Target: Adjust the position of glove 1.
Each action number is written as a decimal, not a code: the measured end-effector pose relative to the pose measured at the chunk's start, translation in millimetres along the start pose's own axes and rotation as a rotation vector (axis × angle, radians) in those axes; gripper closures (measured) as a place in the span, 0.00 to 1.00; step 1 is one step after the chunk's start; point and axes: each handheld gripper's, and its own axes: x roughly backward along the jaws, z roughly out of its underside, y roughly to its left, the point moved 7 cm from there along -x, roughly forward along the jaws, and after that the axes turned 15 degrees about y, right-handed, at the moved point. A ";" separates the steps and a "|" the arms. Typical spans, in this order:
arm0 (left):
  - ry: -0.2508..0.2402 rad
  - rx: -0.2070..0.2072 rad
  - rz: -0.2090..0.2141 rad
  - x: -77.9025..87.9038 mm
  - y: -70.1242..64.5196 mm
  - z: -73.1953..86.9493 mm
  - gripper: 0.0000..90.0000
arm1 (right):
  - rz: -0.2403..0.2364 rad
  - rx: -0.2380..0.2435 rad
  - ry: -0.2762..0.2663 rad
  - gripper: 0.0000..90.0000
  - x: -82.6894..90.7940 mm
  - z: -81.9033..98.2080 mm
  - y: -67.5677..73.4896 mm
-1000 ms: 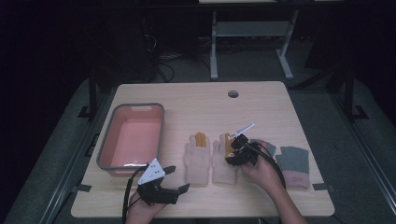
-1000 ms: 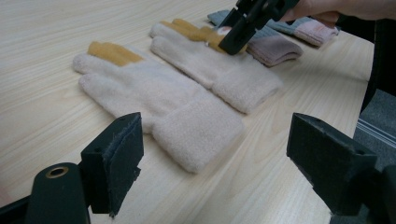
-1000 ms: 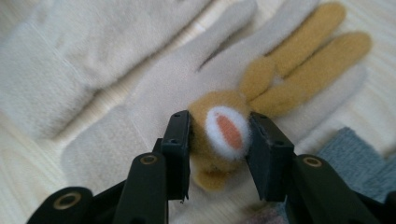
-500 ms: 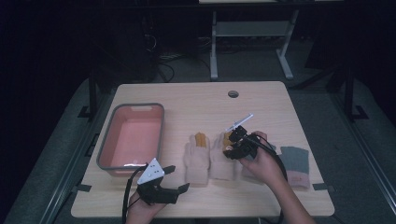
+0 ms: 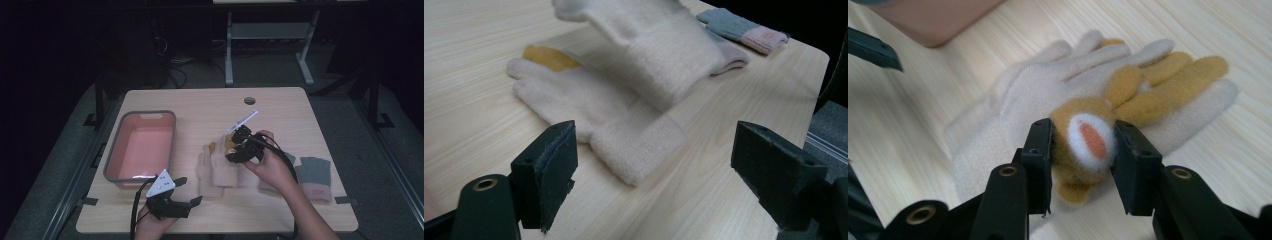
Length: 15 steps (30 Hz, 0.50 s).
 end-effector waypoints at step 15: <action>0.004 0.012 0.003 -0.1 -0.7 0.5 0.21 | -0.043 0.052 0.033 0.69 -29.5 -25.4 18.0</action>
